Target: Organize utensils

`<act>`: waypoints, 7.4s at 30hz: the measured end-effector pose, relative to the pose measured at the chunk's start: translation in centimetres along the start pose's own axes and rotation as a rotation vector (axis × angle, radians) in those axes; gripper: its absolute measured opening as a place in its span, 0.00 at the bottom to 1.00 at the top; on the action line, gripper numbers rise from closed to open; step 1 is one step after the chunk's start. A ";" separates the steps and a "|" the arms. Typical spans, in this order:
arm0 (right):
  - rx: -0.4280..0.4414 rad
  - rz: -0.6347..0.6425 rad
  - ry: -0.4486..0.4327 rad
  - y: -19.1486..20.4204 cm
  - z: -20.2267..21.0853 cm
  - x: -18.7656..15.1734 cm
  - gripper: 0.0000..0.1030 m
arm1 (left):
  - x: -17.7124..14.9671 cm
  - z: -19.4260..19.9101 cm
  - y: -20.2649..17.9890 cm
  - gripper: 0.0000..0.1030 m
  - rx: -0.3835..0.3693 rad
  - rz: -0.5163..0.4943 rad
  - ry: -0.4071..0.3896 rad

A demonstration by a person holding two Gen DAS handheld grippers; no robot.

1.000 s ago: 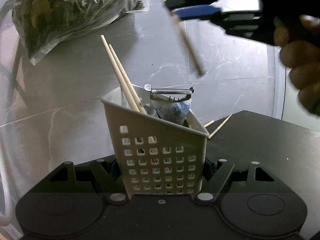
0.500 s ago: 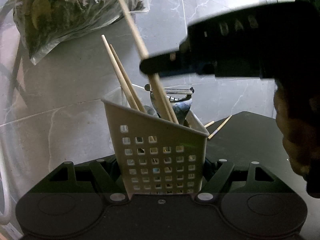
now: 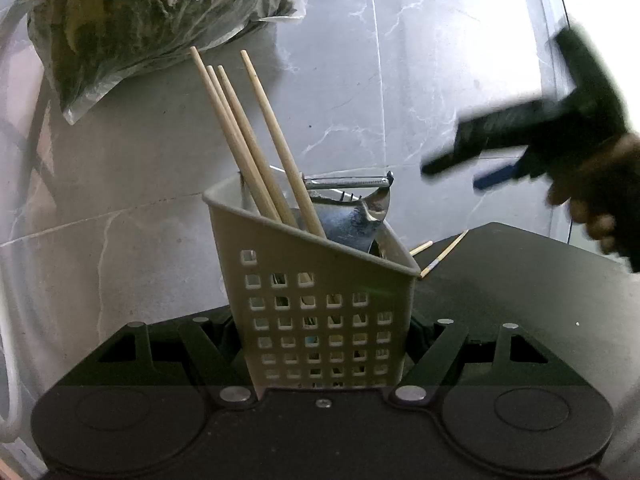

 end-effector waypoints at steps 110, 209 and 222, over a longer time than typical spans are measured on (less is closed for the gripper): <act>0.643 0.952 0.221 -4.1 -11.8 -2.3 0.98 | 0.2 -3.0 -5.9 0.76 0.306 0.056 -0.002; 0.198 0.073 0.348 -0.7 -2.8 -7.8 0.00 | -0.7 -1.2 -1.8 0.75 0.066 -0.009 -0.029; 0.330 0.241 0.345 8.0 0.3 -7.9 0.55 | -0.5 -1.1 -1.9 0.75 0.066 -0.005 -0.025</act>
Point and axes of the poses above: each gripper's, at about its wrist camera, not at the fingertips, and z roughly against the way its jaws point, y to its left, x to its top, the point moved 5 cm from there along -z, roughly the way its jaws point, and after that the axes turned 13 degrees about z, right-handed, at the moved point
